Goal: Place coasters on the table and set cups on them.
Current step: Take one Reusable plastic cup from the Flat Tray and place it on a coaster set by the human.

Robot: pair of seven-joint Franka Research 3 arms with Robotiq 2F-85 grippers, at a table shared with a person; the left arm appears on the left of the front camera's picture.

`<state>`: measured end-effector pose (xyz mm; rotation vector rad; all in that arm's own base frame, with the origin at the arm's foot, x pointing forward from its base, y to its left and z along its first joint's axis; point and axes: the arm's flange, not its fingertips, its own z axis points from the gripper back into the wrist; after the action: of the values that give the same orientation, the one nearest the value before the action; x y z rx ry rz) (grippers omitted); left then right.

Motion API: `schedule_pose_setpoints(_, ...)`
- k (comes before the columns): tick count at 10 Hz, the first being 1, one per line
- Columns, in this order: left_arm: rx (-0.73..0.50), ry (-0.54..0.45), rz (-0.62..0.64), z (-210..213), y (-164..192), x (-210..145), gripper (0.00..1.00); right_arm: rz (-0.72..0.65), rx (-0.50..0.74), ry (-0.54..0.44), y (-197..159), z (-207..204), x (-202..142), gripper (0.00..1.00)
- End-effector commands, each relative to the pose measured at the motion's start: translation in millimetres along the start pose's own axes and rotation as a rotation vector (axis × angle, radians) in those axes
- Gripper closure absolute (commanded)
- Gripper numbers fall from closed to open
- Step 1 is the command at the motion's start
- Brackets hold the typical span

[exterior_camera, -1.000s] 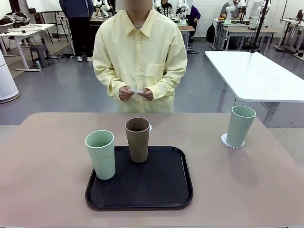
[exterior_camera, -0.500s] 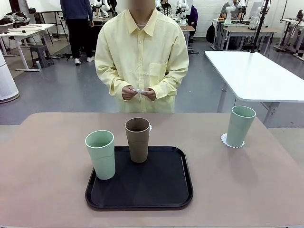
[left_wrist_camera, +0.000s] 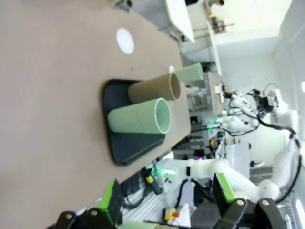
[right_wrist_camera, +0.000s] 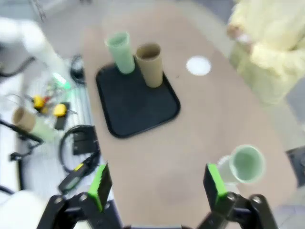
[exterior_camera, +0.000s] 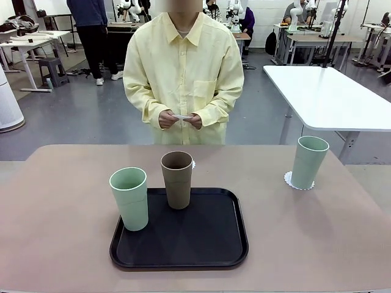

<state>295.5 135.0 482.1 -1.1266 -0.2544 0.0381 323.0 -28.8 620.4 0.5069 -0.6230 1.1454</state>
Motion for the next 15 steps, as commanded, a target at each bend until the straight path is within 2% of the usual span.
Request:
schedule_pose_setpoints(1, -0.015, -0.007, -0.011, 0.1, -0.2, 1.2, 0.00, 0.161, -0.026, 0.095, 38.4, -96.2, 9.0, 0.00)
schedule_pose_setpoints(3, -0.015, -0.007, -0.011, 0.1, -0.2, 1.2, 0.00, 0.259, 0.015, 0.127, 78.0, -158.5, 25.4, 0.00)
schedule_pose_setpoints(4, -0.015, -0.007, -0.011, 0.1, -0.2, 1.2, 0.00, 0.274, 0.024, 0.150, 85.9, -182.5, 28.3, 0.00)
schedule_pose_setpoints(7, -0.015, -0.007, -0.011, 0.1, -0.2, 1.2, 0.00, 0.154, 0.061, 0.209, 60.2, -236.0, 26.2, 0.00)
schedule_pose_setpoints(8, -0.015, -0.007, -0.011, 0.1, -0.2, 1.2, 0.00, 0.074, 0.087, 0.221, 43.0, -243.1, 24.1, 0.00)
schedule_pose_setpoints(9, -0.015, -0.007, -0.011, 0.1, -0.2, 1.2, 0.00, 0.235, 0.062, 0.206, 80.0, -223.2, 30.5, 0.00)
schedule_pose_setpoints(15, -0.015, -0.007, -0.011, 0.1, -0.2, 1.2, 0.00, 0.235, 0.062, 0.206, 80.0, -223.2, 30.5, 0.00)
